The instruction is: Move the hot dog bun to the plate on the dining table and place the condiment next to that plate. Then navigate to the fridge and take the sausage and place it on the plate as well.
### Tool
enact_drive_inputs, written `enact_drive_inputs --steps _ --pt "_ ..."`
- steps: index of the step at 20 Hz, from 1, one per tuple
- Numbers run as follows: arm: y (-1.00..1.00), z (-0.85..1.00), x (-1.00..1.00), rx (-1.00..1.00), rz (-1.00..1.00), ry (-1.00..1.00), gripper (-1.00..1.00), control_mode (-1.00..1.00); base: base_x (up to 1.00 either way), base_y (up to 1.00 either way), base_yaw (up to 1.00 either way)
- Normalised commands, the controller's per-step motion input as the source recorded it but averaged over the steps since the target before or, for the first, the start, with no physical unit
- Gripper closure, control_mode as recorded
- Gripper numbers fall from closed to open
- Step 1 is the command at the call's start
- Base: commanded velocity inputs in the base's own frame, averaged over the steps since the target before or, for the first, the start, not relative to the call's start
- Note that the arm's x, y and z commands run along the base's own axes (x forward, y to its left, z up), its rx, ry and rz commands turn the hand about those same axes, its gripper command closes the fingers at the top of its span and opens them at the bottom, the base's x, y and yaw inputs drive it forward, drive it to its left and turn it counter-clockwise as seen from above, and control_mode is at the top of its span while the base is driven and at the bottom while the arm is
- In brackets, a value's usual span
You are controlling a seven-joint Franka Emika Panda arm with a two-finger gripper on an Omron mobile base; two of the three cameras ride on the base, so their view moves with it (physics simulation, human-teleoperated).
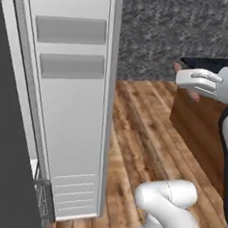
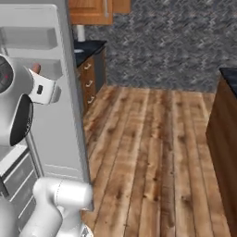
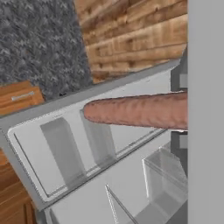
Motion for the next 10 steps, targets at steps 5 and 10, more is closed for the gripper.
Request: enact_drive_inputs --steps 5,10 --pt "0.00 0.00 0.00 0.00 0.00 0.00 1.00 1.00 -0.57 0.07 -0.86" --pt "0.00 0.00 0.00 0.00 0.00 0.00 1.00 1.00 -0.02 -0.03 -0.79"
